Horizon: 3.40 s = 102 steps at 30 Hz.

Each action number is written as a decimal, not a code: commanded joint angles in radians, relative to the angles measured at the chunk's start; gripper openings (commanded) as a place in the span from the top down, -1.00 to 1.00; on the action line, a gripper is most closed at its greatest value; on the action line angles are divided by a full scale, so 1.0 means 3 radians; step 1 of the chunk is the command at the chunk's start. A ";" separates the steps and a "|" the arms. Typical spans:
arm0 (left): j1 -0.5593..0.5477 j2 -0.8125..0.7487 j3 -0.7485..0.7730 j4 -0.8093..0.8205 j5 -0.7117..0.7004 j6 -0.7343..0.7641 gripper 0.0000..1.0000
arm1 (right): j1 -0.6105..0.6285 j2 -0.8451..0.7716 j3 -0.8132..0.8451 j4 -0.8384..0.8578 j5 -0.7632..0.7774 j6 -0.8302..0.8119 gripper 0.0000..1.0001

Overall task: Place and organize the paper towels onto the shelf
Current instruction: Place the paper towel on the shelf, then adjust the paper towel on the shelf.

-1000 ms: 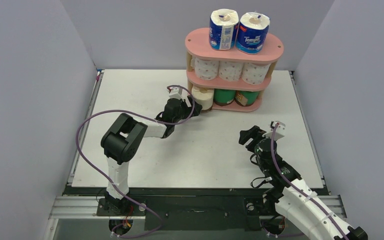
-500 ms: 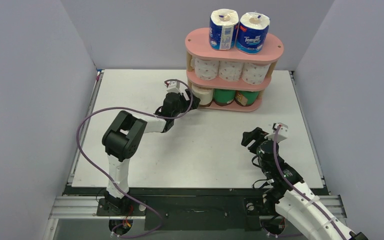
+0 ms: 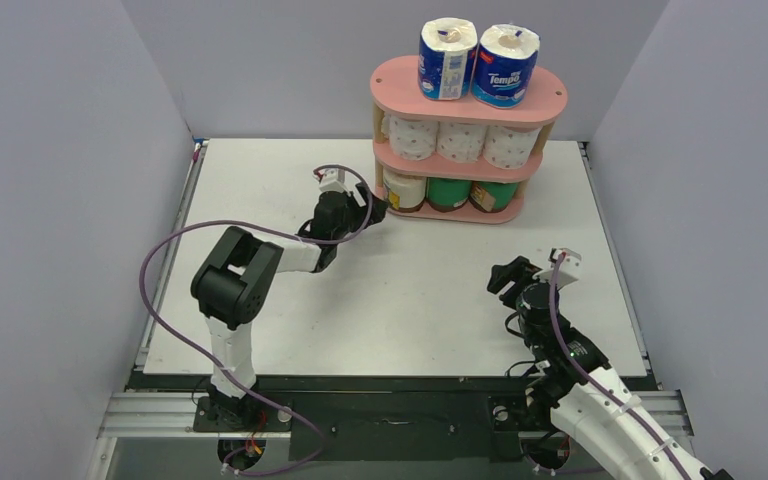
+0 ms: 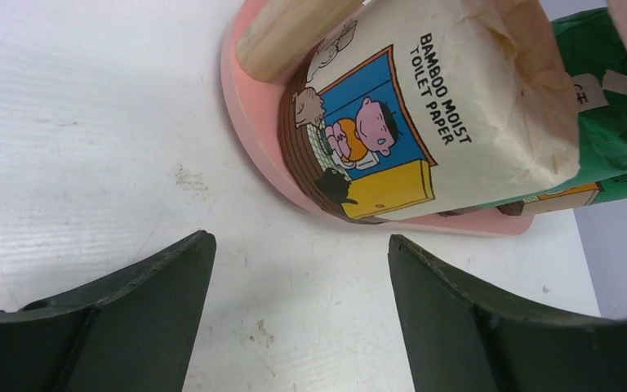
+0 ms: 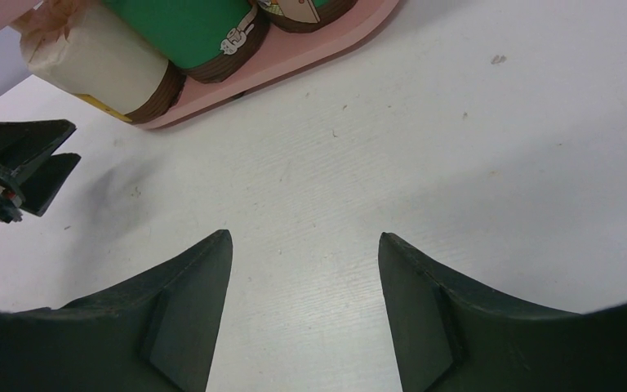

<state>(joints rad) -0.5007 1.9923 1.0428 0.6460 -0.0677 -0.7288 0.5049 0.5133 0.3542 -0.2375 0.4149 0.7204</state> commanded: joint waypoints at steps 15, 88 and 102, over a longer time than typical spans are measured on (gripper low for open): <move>-0.0187 0.0033 0.0143 0.0221 0.0134 -0.0212 -0.25 | 0.0004 -0.0540 0.0017 -0.0381 0.0646 0.0085 -0.14; -0.0121 0.0664 0.1054 -0.0036 0.0226 -0.0181 0.08 | 0.0003 -0.0571 0.0047 -0.0572 0.0700 0.0165 -0.11; -0.0105 0.0489 0.0753 0.0209 0.0226 -0.0297 0.09 | 0.0003 -0.0574 0.0045 -0.0572 0.0727 0.0159 -0.11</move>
<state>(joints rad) -0.5369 2.2078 1.3193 0.6346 -0.0059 -0.8028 0.5049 0.3485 0.3542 -0.4206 0.6067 0.7704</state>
